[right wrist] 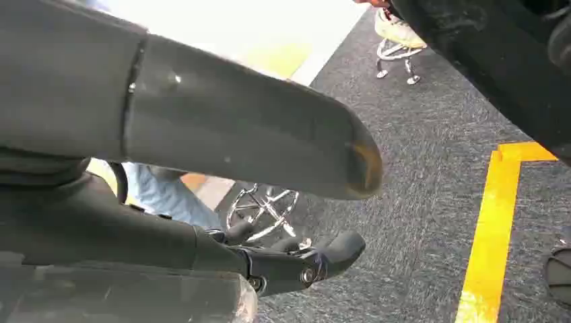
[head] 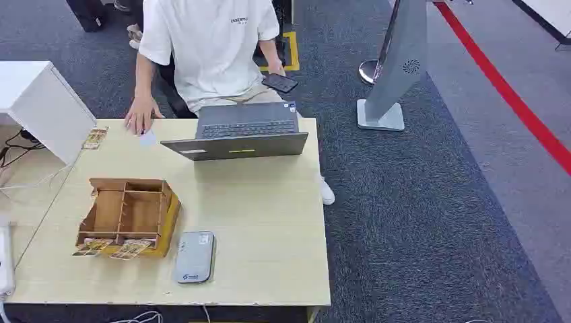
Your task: Pass the card to the sensor for recognition and then transmit it.
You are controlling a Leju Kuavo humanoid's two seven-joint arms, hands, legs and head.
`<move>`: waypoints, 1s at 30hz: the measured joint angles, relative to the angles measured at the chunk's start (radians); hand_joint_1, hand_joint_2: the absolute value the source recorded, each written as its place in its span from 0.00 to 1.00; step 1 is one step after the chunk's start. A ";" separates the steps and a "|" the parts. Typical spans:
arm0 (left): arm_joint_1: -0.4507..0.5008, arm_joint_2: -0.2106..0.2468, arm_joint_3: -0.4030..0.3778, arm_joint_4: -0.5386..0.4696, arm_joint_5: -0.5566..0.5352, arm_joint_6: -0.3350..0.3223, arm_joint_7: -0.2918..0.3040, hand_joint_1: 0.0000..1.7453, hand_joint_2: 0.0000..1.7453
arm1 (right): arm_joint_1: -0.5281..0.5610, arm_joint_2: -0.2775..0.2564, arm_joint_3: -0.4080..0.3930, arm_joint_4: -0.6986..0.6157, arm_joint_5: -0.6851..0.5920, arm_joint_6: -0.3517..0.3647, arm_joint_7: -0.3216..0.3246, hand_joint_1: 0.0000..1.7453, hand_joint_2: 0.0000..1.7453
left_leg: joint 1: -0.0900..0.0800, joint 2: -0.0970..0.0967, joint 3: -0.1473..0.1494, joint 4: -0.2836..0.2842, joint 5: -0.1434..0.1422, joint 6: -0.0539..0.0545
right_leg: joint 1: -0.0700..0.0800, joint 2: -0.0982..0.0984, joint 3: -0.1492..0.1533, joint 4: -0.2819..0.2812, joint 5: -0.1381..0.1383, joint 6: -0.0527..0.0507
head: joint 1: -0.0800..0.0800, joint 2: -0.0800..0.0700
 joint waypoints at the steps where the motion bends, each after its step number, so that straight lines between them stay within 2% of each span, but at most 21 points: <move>1: -0.001 0.000 0.001 0.001 0.000 -0.001 -0.002 0.00 1.00 | 0.000 0.000 0.000 0.000 0.000 0.000 0.000 0.00 0.00 | 0.000 0.000 0.000 0.000 0.000 0.000 | 0.000 0.000 0.000 0.000 0.000 0.000 | 0.000 0.000; 5: -0.003 0.000 0.006 0.004 0.002 -0.002 -0.018 0.00 1.00 | -0.001 -0.001 0.000 0.000 0.000 0.000 0.003 0.00 0.00 | 0.000 0.000 0.000 0.000 0.000 0.000 | 0.000 0.000 0.000 0.000 0.000 0.000 | 0.000 0.000; 8: -0.003 0.002 0.016 0.000 0.020 -0.028 -0.056 0.00 1.00 | -0.001 -0.001 0.000 0.000 -0.009 -0.002 0.006 0.00 0.00 | 0.000 0.000 0.000 0.000 0.000 0.000 | 0.000 0.000 0.000 0.000 0.000 0.000 | 0.000 0.000; 11: -0.005 0.002 0.023 -0.013 0.024 -0.036 -0.061 0.00 1.00 | -0.001 0.000 0.000 0.000 -0.010 -0.005 0.006 0.00 0.00 | 0.000 0.000 0.000 0.000 0.000 0.000 | 0.000 0.000 0.000 0.000 0.000 0.000 | 0.000 0.000; 13: -0.005 0.003 0.024 -0.025 0.030 -0.066 -0.083 0.00 1.00 | -0.001 0.000 0.000 0.000 -0.014 -0.010 0.008 0.00 0.00 | 0.000 0.000 0.000 0.000 0.000 0.000 | 0.000 0.000 0.000 0.000 0.000 0.000 | 0.000 0.000; 15: -0.004 0.006 0.033 -0.065 0.034 -0.143 -0.119 0.00 1.00 | -0.001 0.001 0.000 0.000 -0.024 -0.023 0.011 0.00 0.00 | 0.001 0.000 0.000 0.000 0.000 0.000 | 0.000 0.000 0.000 0.000 0.000 0.000 | 0.000 0.000; 16: -0.006 0.006 0.041 -0.098 0.027 -0.202 -0.133 0.00 1.00 | -0.001 0.003 0.000 0.000 -0.032 -0.026 0.011 0.00 0.00 | 0.001 0.000 0.000 0.000 0.000 0.000 | 0.001 0.000 0.000 0.000 0.000 0.000 | 0.000 0.000; 18: -0.023 0.011 0.081 -0.195 -0.016 -0.368 -0.133 0.00 1.00 | 0.001 0.010 0.000 0.000 -0.053 -0.046 0.010 0.00 0.00 | 0.002 -0.001 0.000 0.000 0.000 0.000 | 0.001 0.000 0.000 0.000 0.000 0.000 | 0.000 0.000; 19: -0.043 0.011 0.114 -0.248 -0.045 -0.437 -0.116 0.00 1.00 | 0.002 0.015 0.000 0.000 -0.061 -0.054 0.009 0.00 0.00 | 0.002 -0.001 -0.001 0.000 0.001 -0.001 | 0.001 -0.001 0.000 0.000 0.000 0.000 | 0.001 0.000; 20: -0.059 0.011 0.145 -0.285 -0.060 -0.468 -0.099 0.00 1.00 | 0.002 0.020 0.000 0.000 -0.064 -0.057 0.008 0.00 0.00 | 0.002 -0.001 0.000 0.000 0.001 -0.001 | 0.001 -0.001 0.000 0.001 0.000 0.000 | 0.000 0.000; 25: -0.090 0.010 0.230 -0.387 -0.076 -0.494 -0.089 0.00 1.00 | 0.006 0.033 0.000 0.000 -0.073 -0.058 0.006 0.00 0.00 | 0.002 0.002 0.000 0.000 0.001 -0.001 | 0.001 0.004 0.000 0.001 0.001 -0.002 | -0.001 0.000; 27: -0.091 0.010 0.241 -0.409 -0.076 -0.526 -0.120 0.00 1.00 | 0.006 0.036 0.000 0.000 -0.077 -0.059 0.006 0.00 0.00 | 0.002 0.002 0.000 0.000 0.001 -0.001 | 0.001 0.003 -0.002 0.001 0.001 -0.002 | -0.001 0.000; 29: -0.094 0.011 0.248 -0.453 -0.074 -0.599 -0.169 0.00 1.00 | 0.007 0.041 0.000 0.000 -0.088 -0.063 0.006 0.00 0.00 | 0.002 0.002 0.000 0.000 0.001 -0.001 | 0.001 0.003 -0.002 0.001 0.001 -0.002 | -0.001 0.000; 30: -0.096 0.014 0.249 -0.489 -0.070 -0.635 -0.174 0.00 1.00 | 0.008 0.045 0.000 0.000 -0.094 -0.067 0.004 0.00 0.00 | 0.002 0.002 0.000 0.000 0.001 -0.001 | 0.002 0.003 -0.002 0.001 0.001 -0.002 | 0.000 0.000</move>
